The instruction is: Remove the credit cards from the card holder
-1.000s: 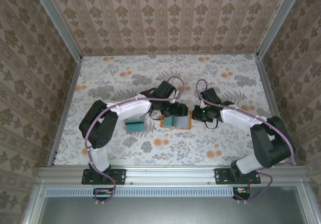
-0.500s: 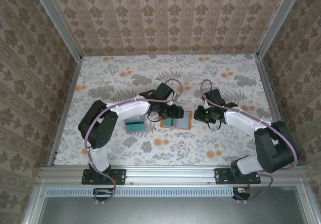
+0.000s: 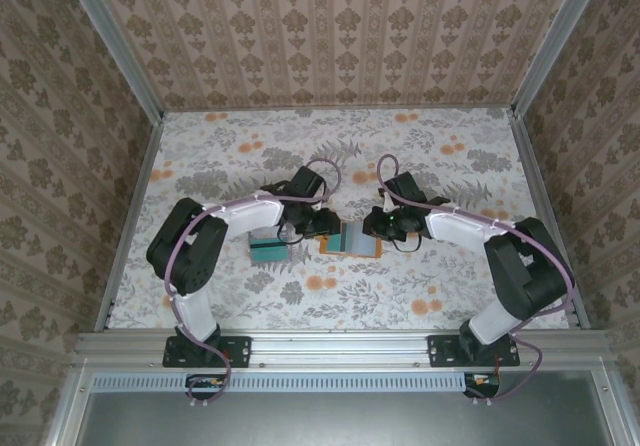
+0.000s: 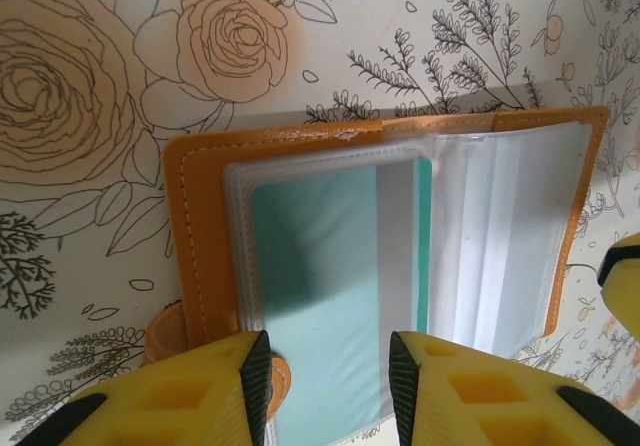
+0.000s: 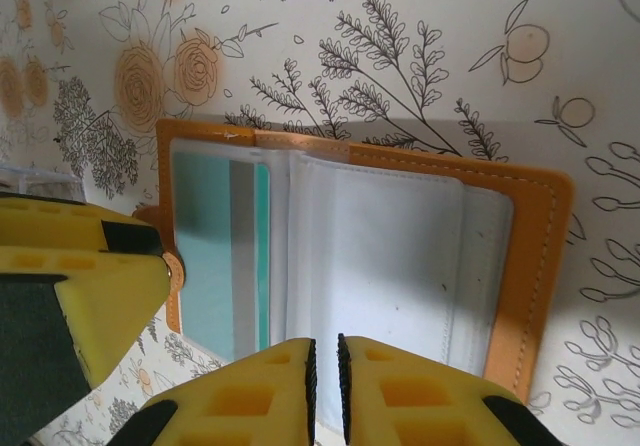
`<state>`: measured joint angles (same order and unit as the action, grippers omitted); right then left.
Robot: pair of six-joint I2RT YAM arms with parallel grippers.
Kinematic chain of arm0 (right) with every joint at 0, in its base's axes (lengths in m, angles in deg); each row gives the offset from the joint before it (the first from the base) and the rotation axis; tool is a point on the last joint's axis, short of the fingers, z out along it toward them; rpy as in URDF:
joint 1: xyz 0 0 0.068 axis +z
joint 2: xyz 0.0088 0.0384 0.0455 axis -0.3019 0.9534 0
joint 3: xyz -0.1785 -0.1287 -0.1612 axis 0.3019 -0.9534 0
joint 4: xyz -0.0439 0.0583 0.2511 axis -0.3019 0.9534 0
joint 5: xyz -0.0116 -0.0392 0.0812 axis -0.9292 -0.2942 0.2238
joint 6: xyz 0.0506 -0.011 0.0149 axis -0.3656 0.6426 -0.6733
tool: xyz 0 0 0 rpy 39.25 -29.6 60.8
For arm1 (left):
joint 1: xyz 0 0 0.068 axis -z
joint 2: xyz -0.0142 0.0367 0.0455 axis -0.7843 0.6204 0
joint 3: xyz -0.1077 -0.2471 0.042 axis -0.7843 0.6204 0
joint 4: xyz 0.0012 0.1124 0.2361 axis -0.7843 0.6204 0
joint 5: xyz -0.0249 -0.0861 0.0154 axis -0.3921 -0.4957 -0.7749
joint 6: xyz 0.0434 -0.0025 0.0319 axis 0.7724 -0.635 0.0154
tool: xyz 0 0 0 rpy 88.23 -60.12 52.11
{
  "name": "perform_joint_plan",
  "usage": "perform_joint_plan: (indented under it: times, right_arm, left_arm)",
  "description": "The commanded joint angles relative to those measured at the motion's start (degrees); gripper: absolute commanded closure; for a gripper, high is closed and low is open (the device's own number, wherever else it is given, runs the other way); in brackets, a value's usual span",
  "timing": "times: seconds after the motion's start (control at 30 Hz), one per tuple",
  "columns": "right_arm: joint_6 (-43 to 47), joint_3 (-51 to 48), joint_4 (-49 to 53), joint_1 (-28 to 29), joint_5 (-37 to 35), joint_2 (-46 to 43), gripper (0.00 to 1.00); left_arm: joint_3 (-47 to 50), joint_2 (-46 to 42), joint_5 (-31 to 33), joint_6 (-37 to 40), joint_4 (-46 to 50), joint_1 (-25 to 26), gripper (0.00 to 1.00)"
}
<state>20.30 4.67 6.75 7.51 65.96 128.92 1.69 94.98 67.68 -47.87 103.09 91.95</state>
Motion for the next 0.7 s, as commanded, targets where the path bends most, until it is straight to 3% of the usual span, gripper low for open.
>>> perform_joint_plan:
  times: [0.0,0.5,0.67]
  right_arm:
    - [-1.73,1.81,-1.2,0.36,1.98,1.8,0.81]
    - [-1.29,4.27,-0.63,1.88,2.38,5.54,0.79]
    - [0.03,4.08,4.06,1.77,-2.11,6.1,0.79]
  left_arm:
    - [1.2,0.69,0.38,-0.52,0.38,-0.13,0.61]
    - [1.74,1.42,0.18,-2.15,-0.38,0.98,0.62]
    - [1.84,0.84,0.49,-2.01,-0.08,1.01,0.62]
